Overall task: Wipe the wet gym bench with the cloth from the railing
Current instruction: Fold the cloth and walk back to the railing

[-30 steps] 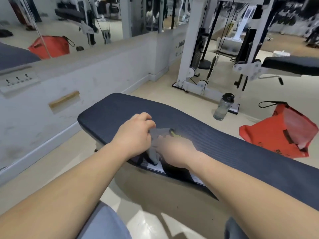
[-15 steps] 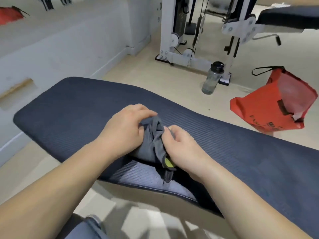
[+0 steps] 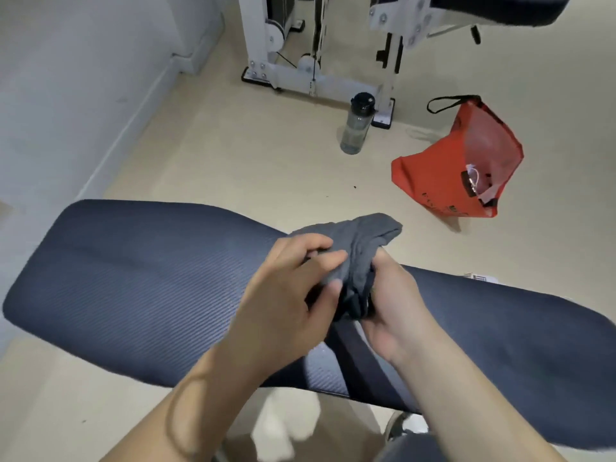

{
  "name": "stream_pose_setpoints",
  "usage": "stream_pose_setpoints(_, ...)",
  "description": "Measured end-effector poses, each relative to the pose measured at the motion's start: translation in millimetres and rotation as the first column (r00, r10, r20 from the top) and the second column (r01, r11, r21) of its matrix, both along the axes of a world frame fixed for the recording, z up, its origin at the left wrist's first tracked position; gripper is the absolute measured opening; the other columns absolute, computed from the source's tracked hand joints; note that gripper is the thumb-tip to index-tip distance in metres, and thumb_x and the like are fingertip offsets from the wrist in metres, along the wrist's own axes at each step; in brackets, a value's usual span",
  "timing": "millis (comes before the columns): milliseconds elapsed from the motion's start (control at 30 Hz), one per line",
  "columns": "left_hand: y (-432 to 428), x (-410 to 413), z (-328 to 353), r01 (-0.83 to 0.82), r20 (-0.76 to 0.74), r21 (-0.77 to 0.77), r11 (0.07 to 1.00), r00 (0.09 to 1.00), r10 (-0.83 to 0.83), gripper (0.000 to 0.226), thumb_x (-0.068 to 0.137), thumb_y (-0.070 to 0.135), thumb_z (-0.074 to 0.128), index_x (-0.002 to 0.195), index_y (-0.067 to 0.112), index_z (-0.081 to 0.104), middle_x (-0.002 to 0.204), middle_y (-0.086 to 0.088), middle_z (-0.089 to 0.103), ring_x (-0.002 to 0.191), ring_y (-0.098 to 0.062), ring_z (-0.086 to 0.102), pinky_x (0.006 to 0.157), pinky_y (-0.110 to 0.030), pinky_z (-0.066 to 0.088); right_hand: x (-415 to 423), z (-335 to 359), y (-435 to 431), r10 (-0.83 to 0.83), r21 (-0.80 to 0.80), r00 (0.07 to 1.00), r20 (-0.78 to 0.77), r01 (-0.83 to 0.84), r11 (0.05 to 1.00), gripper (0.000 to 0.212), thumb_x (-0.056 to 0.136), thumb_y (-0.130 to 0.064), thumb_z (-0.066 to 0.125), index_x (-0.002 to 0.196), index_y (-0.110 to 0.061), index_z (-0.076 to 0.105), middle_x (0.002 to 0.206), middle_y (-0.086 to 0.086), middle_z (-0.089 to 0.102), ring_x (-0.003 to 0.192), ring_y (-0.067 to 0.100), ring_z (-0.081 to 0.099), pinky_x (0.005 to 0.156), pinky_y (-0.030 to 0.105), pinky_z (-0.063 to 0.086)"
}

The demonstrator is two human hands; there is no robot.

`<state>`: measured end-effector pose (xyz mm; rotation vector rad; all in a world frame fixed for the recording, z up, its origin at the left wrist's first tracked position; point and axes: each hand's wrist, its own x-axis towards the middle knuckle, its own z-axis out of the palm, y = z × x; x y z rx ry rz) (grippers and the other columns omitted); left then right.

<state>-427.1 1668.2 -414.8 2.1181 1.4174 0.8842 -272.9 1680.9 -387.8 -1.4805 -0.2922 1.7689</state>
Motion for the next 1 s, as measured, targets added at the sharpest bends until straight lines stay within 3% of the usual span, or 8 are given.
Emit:
stream_pose_setpoints(67,-4.1,16.1,54.8,0.04,-0.029,-0.04,0.998,0.999,-0.041,0.037,0.085,0.023,0.065,0.122,0.016,0.07,0.128,-0.001,0.062,0.114,-0.025,0.056,0.092,-0.043,0.05,9.9,54.2,-7.0,0.002,-0.018,1.0,0.0,-0.002,1.0,0.032,0.1,-0.021,0.045,0.081,-0.013,0.07,0.083,0.008,0.07,0.067,0.018,0.07,0.054,0.026,0.053)
stream_pose_setpoints(200,-22.1,47.0,173.4,0.09,0.01,-0.184,0.979,0.996,-0.09,0.04,0.08,0.03,0.067,0.119,0.022,0.066,0.123,0.009,0.057,0.111,-0.018,0.054,0.092,-0.037,0.048,41.8,169.9,-32.1,0.011,-0.062,1.0,0.005,-0.01,0.998,0.037,0.103,-0.033,0.044,0.09,-0.017,0.075,0.096,0.007,0.08,0.09,0.02,0.078,0.074,0.034,0.058)
stream_pose_setpoints(300,-38.9,81.5,260.2,0.126,0.077,-0.256,0.958,0.991,-0.109,0.038,0.077,0.032,0.074,0.113,0.025,0.063,0.115,0.015,0.055,0.111,-0.011,0.054,0.092,-0.029,0.046,84.5,259.6,-53.7,0.053,-0.058,0.999,-0.004,-0.053,0.997,0.04,0.103,-0.041,0.048,0.085,-0.02,0.076,0.096,0.007,0.079,0.089,0.02,0.074,0.066,0.029,0.051)
stream_pose_setpoints(400,-56.6,126.9,329.8,0.161,0.139,-0.309,0.937,0.983,-0.123,0.038,0.072,0.038,0.078,0.104,0.029,0.059,0.106,0.016,0.052,0.103,-0.007,0.055,0.085,-0.023,0.046,128.8,336.5,-77.9,0.072,-0.003,0.995,0.067,-0.072,0.997,0.035,0.104,-0.048,0.05,0.099,-0.022,0.073,0.098,0.006,0.079,0.089,0.02,0.076,0.068,0.032,0.054)
stream_pose_setpoints(533,-78.3,177.0,387.8,0.318,0.232,-0.286,0.904,0.938,-0.257,0.032,0.071,0.031,0.08,0.096,0.029,0.06,0.095,0.01,0.05,0.084,-0.01,0.055,0.071,-0.025,0.046,169.2,397.3,-118.4,-0.047,0.006,0.983,0.178,0.047,0.999,0.045,0.103,-0.053,0.051,0.118,-0.016,0.071,0.115,0.014,0.078,0.101,0.028,0.077,0.087,0.042,0.057)
stream_pose_setpoints(633,-94.5,203.4,409.1,0.484,0.268,-0.29,0.826,0.869,-0.416,0.032,0.073,0.036,0.075,0.101,0.034,0.06,0.096,0.008,0.05,0.084,-0.011,0.056,0.075,-0.032,0.05,186.8,417.7,-158.3,-0.223,0.029,0.952,0.21,0.222,0.975,0.043,0.103,-0.053,0.049,0.102,-0.019,0.075,0.106,0.015,0.078,0.091,0.029,0.075,0.078,0.038,0.055)
stream_pose_setpoints(800,-141.4,249.0,424.4,0.726,0.211,-0.251,0.641,0.687,-0.695,0.04,0.075,0.043,0.072,0.114,0.037,0.064,0.096,0.009,0.051,0.089,-0.013,0.058,0.08,-0.036,0.052,203.9,434.7,-252.9,-0.569,0.055,0.807,0.159,0.568,0.821,0.057,0.102,-0.06,0.047,0.118,-0.014,0.076,0.11,0.013,0.081,0.094,0.025,0.079,0.075,0.033,0.06)
stream_pose_setpoints(1000,-251.9,322.3,435.9,0.921,0.146,-0.257,0.293,0.336,-0.93,0.065,0.072,0.062,0.072,0.132,0.043,0.058,0.106,0.022,0.046,0.104,-0.004,0.052,0.086,-0.022,0.048,240.5,446.5,-407.6,-0.827,0.119,0.546,0.134,0.819,0.561,0.054,0.097,-0.063,0.056,0.11,-0.015,0.078,0.11,0.013,0.081,0.102,0.026,0.078,0.098,0.044,0.055)
